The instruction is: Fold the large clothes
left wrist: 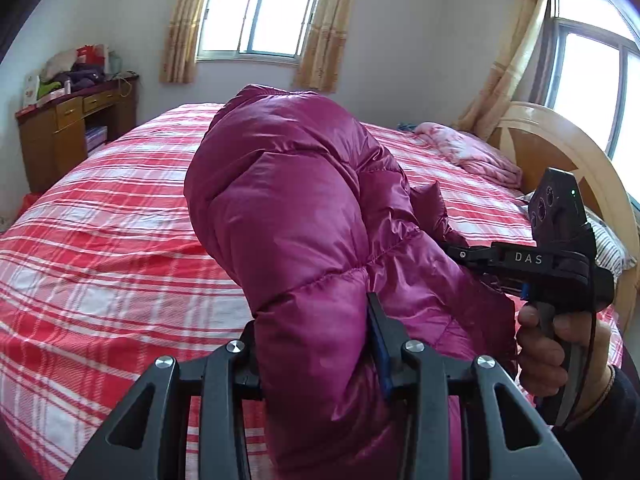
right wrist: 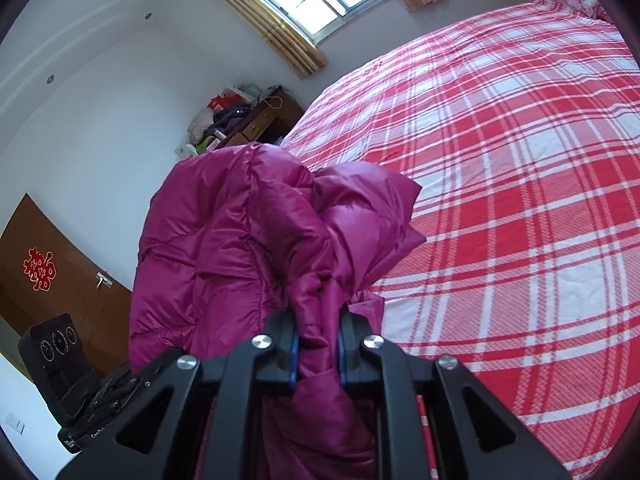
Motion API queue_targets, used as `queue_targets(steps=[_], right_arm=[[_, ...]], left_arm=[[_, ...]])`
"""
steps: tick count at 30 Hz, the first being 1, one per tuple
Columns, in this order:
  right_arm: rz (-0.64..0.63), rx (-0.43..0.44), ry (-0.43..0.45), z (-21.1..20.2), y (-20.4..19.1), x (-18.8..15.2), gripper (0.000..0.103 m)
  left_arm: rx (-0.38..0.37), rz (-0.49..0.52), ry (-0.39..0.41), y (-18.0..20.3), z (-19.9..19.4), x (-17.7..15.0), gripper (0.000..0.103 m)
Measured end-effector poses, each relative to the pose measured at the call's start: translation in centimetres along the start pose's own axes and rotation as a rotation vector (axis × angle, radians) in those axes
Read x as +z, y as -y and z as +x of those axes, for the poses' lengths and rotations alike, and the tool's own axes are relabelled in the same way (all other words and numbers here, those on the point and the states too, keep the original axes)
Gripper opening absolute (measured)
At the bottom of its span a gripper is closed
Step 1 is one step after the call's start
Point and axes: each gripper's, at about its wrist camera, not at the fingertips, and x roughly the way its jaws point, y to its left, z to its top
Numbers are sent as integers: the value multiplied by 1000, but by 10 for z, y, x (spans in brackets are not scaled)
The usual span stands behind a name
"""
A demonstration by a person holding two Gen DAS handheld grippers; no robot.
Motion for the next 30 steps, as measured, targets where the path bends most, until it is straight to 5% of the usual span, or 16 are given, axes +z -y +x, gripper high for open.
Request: queue_targets(steps=[18,30], right_arm=[[-57,4,-118,87,-24,9,17],[-72,-31,-142,101,-23,5,17]], left_arm=[[82,-79,-17,-71,-3,-23,40],[115,-48,-36,-74,1,-34,44]])
